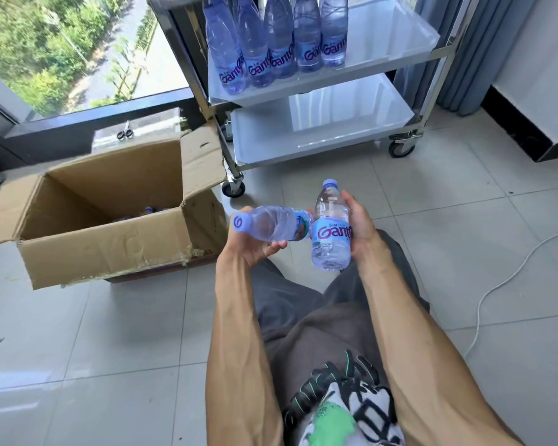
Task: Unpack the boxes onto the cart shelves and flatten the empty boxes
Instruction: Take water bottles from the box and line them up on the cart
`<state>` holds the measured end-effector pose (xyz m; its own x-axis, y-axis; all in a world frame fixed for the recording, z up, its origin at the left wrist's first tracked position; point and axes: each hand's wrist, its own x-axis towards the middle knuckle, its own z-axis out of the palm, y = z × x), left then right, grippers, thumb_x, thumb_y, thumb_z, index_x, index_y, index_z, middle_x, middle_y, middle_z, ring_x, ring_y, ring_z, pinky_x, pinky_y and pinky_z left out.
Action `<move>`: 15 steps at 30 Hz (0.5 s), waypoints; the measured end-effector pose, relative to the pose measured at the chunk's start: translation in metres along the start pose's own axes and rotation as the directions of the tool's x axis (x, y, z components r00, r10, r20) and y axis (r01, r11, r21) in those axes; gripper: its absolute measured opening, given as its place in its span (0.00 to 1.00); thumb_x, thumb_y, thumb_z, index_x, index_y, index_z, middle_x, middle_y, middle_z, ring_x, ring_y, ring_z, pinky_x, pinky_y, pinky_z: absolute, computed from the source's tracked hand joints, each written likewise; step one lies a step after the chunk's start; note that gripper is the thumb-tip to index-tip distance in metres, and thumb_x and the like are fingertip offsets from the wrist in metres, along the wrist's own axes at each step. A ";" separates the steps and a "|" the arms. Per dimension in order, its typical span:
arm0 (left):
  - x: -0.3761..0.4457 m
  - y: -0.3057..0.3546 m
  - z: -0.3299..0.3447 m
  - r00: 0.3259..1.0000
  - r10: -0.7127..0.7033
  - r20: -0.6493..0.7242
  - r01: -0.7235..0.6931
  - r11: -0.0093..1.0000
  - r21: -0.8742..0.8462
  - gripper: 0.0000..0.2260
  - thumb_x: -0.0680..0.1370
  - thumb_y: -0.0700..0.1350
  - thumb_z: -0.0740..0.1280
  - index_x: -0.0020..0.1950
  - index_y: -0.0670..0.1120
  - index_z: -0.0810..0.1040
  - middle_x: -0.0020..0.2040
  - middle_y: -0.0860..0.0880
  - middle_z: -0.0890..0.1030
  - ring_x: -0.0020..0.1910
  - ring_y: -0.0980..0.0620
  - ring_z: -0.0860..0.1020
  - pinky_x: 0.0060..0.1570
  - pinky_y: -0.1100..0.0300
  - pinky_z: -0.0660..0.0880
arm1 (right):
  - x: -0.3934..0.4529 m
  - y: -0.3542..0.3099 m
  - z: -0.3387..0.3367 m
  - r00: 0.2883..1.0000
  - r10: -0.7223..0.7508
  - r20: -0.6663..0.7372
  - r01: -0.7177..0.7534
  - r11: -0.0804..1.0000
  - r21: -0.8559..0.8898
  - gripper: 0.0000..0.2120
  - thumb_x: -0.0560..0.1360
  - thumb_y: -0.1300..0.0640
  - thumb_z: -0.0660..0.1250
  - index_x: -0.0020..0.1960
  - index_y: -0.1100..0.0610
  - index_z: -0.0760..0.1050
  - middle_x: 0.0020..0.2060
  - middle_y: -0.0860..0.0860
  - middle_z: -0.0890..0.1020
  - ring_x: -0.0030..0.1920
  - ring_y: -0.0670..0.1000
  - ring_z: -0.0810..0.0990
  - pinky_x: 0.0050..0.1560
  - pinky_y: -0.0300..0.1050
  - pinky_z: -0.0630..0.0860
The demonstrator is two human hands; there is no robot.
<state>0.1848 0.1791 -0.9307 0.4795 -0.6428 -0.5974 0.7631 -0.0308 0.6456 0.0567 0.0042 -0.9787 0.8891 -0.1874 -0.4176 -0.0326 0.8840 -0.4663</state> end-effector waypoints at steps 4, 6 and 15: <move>0.005 -0.003 0.005 0.986 0.108 -0.126 -0.109 0.994 -0.005 0.21 0.79 0.56 0.56 0.32 0.50 0.78 0.29 0.51 0.73 0.26 0.52 0.71 0.25 0.64 0.67 | 0.001 0.000 -0.001 0.999 0.026 -0.044 -0.028 0.999 -0.036 0.28 0.66 0.39 0.69 0.52 0.62 0.75 0.44 0.60 0.80 0.40 0.56 0.80 0.43 0.48 0.80; 0.010 -0.002 0.012 0.937 0.212 -0.276 -0.208 0.977 0.045 0.19 0.79 0.58 0.55 0.33 0.51 0.72 0.28 0.52 0.71 0.28 0.52 0.67 0.30 0.61 0.64 | 0.004 0.001 0.001 0.996 0.032 -0.080 -0.037 0.997 -0.063 0.25 0.68 0.40 0.68 0.50 0.62 0.76 0.43 0.59 0.80 0.40 0.56 0.80 0.44 0.49 0.79; 0.008 0.026 0.016 0.947 0.320 0.029 -0.321 0.944 0.070 0.18 0.69 0.41 0.58 0.55 0.36 0.74 0.48 0.36 0.80 0.45 0.40 0.79 0.52 0.44 0.75 | 0.016 0.021 0.015 0.980 0.158 -0.122 -0.172 0.978 -0.115 0.23 0.78 0.41 0.60 0.52 0.62 0.76 0.38 0.61 0.80 0.36 0.59 0.80 0.44 0.57 0.81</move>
<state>0.2017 0.1609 -0.9106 0.6854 -0.6409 -0.3456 0.5365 0.1236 0.8348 0.0771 0.0262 -0.9837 0.8103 -0.0964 -0.5781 -0.2373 0.8479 -0.4741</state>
